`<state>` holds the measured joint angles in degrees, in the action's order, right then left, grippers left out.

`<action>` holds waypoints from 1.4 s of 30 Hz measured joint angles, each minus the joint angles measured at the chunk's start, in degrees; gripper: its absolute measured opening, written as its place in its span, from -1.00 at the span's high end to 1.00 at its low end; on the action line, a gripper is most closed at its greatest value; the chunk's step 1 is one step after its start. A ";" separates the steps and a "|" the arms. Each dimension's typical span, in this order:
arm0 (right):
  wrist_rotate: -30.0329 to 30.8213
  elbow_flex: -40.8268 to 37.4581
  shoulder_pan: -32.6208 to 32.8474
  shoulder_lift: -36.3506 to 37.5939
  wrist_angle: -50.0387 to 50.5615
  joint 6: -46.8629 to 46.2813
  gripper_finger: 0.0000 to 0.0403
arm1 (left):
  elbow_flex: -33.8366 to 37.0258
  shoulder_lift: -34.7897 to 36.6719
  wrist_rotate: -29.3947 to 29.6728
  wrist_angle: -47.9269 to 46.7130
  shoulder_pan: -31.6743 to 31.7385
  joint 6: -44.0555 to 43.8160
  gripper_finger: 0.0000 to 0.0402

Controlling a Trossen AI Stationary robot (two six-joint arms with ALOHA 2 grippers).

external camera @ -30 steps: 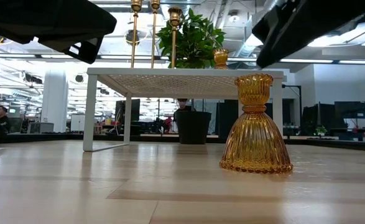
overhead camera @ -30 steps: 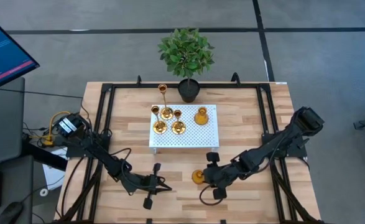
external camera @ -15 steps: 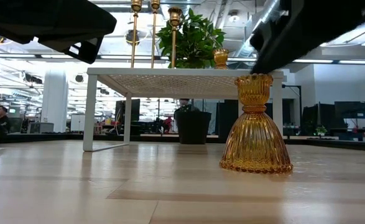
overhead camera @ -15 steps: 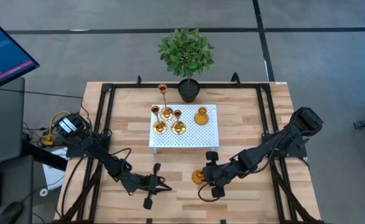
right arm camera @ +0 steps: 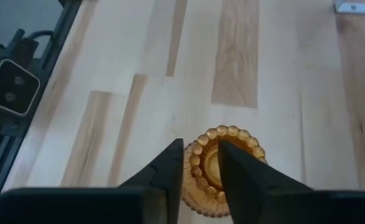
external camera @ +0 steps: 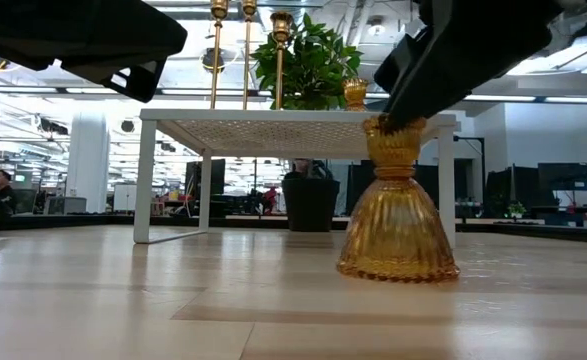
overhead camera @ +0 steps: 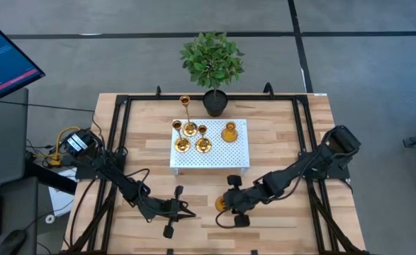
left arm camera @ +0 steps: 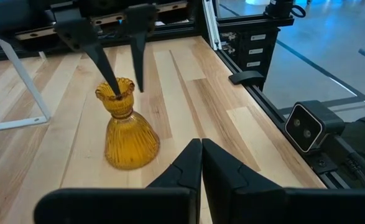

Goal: Pick & Place candle stick holders
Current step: Put the brown candle holder on the shelf

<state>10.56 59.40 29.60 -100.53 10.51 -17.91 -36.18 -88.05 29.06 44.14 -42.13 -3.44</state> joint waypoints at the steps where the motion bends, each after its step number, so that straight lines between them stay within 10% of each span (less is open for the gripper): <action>1: -0.19 -0.04 -0.12 0.18 0.66 -0.18 0.58 | 0.00 0.00 0.01 -0.02 -0.02 0.00 0.94; 11: 0.06 0.07 -0.75 0.48 2.53 -3.50 0.96 | 0.04 0.00 0.00 -0.01 0.00 -0.02 0.94; 42: 2.71 -0.37 2.12 9.11 8.97 -3.55 1.00 | 0.07 0.00 0.02 -0.02 0.00 -0.02 0.94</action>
<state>13.27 59.02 31.72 -91.42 19.48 -21.47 -36.12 -88.05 29.08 44.12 -42.13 -3.46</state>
